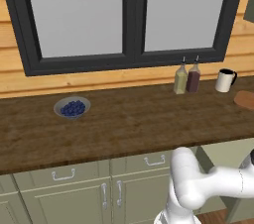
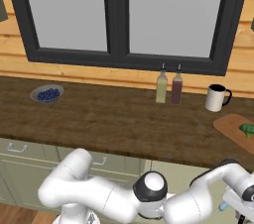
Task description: Place the appropriate cutting tool for cutting the broccoli skin on the cutting board.
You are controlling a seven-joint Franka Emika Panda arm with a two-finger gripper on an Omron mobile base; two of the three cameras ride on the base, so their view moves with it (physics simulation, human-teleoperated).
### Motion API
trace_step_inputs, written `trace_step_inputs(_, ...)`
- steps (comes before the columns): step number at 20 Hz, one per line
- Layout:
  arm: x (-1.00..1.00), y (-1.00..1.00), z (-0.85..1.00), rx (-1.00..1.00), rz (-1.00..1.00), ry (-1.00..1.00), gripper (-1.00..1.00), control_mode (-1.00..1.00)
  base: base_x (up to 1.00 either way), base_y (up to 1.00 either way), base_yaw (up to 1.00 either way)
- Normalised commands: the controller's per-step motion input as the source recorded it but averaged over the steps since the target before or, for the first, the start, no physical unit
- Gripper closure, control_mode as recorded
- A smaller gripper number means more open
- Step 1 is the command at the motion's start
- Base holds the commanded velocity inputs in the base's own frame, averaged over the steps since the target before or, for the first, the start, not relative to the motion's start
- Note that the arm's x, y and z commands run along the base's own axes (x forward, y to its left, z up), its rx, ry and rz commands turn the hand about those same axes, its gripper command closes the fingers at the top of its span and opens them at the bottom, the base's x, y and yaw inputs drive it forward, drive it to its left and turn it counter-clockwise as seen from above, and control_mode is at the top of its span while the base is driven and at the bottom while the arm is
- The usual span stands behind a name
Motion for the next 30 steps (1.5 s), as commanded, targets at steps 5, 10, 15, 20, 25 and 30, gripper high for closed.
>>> trace_step_inputs(5, -0.07, 0.34, -0.01, 0.00, -0.05, -0.03, 1.00, -1.00, 0.00, 0.00, 0.00)
trace_step_inputs(10, -0.12, 0.36, 0.25, 0.00, -0.12, -0.05, 1.00, -1.00, 0.00, 0.00, 0.00)
trace_step_inputs(15, -0.32, 0.13, 0.44, 0.00, -0.16, -0.04, 1.00, -1.00, 0.00, 0.00, 0.00)
trace_step_inputs(20, -0.19, 0.10, 0.76, 0.00, -0.16, 0.00, 1.00, -1.00, 0.00, 0.00, 0.00)
trace_step_inputs(25, -0.04, 0.19, 0.97, 0.00, -0.12, 0.00, 1.00, -1.00, 0.00, 0.00, 0.00)
trace_step_inputs(30, -0.41, 0.18, 0.89, -0.01, -0.04, 0.00, 1.00, -1.00, 0.00, 0.00, 0.00)
